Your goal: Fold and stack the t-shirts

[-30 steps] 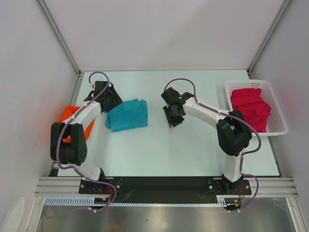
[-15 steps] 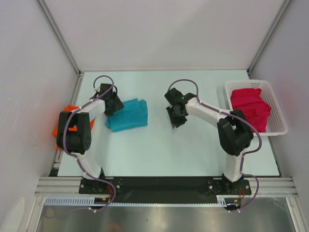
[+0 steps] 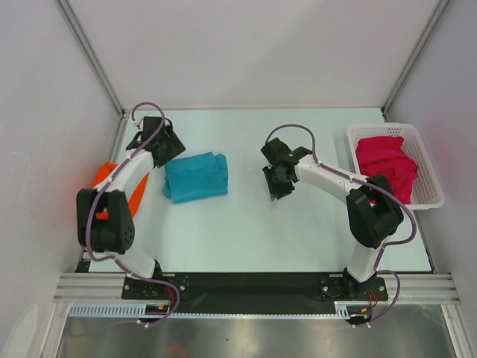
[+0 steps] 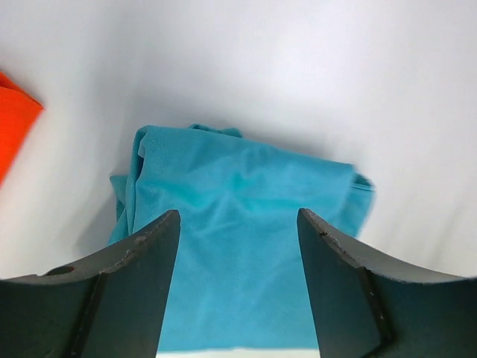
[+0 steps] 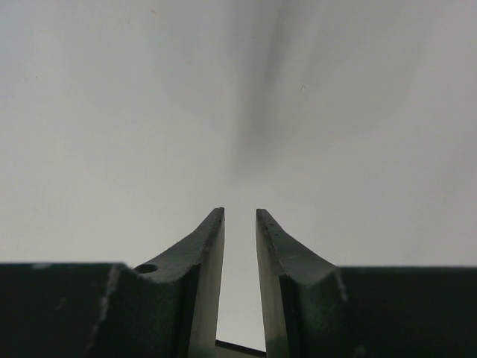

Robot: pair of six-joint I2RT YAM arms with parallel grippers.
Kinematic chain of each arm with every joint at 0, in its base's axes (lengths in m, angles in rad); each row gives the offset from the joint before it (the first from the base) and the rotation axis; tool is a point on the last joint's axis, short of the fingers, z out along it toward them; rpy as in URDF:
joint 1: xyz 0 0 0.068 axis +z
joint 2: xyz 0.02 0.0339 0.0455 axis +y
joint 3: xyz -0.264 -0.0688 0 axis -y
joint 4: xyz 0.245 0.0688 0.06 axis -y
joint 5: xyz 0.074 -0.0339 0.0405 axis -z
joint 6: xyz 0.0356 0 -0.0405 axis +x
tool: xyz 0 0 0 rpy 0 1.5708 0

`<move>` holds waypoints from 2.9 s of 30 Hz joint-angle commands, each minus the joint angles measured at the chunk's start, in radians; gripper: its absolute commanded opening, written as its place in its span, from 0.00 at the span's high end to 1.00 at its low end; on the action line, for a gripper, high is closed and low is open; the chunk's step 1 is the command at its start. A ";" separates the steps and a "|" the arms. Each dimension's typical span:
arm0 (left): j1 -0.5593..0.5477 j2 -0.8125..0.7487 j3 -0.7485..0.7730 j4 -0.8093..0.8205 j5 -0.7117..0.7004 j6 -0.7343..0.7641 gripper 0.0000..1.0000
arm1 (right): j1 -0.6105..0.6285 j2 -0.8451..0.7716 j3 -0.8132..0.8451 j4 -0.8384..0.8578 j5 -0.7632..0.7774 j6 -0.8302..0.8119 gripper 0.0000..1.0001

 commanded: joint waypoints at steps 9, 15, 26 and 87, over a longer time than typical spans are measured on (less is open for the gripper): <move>0.008 -0.431 -0.346 -0.030 -0.024 -0.011 0.30 | 0.095 -0.101 -0.116 0.098 -0.008 0.073 0.71; 0.006 -0.415 -0.486 0.030 -0.020 -0.035 0.29 | 0.135 -0.135 -0.175 0.115 -0.005 0.100 0.71; 0.006 -0.251 -0.489 0.099 -0.026 -0.046 0.28 | 0.126 -0.131 -0.151 0.083 0.018 0.076 0.71; -0.020 -0.014 -0.325 0.254 0.218 -0.089 1.00 | 0.083 -0.057 -0.033 -0.005 0.024 0.013 0.73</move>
